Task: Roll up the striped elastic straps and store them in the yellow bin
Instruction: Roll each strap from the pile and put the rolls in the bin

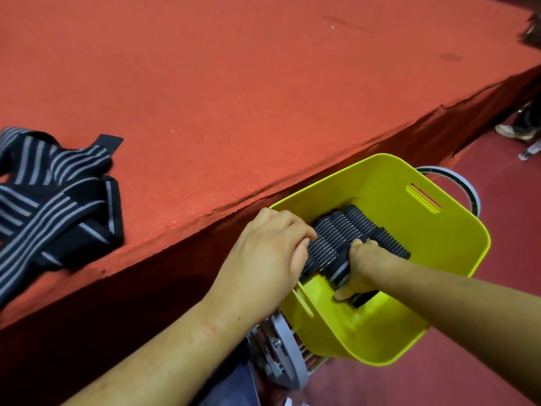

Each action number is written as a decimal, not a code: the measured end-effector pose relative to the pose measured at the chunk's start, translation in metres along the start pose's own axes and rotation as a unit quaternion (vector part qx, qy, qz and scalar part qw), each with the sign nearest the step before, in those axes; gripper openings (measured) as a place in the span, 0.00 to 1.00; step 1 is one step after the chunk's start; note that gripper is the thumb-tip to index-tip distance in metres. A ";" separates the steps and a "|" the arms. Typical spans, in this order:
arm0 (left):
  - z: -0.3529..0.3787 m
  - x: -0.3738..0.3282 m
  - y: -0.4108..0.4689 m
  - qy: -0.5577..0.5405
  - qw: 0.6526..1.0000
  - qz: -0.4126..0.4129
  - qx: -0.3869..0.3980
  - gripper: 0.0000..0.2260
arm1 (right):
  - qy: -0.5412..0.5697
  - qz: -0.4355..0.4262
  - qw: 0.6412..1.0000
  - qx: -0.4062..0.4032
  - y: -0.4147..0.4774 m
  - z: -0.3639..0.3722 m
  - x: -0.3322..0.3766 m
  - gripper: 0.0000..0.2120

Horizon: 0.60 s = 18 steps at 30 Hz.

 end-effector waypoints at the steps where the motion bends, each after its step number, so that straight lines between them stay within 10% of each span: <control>1: 0.000 0.000 0.000 0.000 1.000 -0.002 0.000 0.09 | 0.004 0.000 1.000 0.013 -0.001 0.000 -0.001 0.63; 8: -0.005 0.000 -0.003 -0.002 1.000 -0.002 0.000 0.10 | 0.047 -0.006 0.997 0.057 0.004 -0.002 -0.009 0.39; 18: -0.017 0.001 -0.008 -0.032 0.999 0.013 -0.006 0.09 | 0.128 -0.021 0.991 0.009 0.004 -0.013 -0.026 0.44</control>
Point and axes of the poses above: each hand's wrist, its own y-axis towards the middle knuckle, its own z-axis out of the palm, x = y × z, the point moved 7 cm from there along y, towards the middle knuckle, and after that the axes turned 11 degrees about z, right-handed, at the moved point
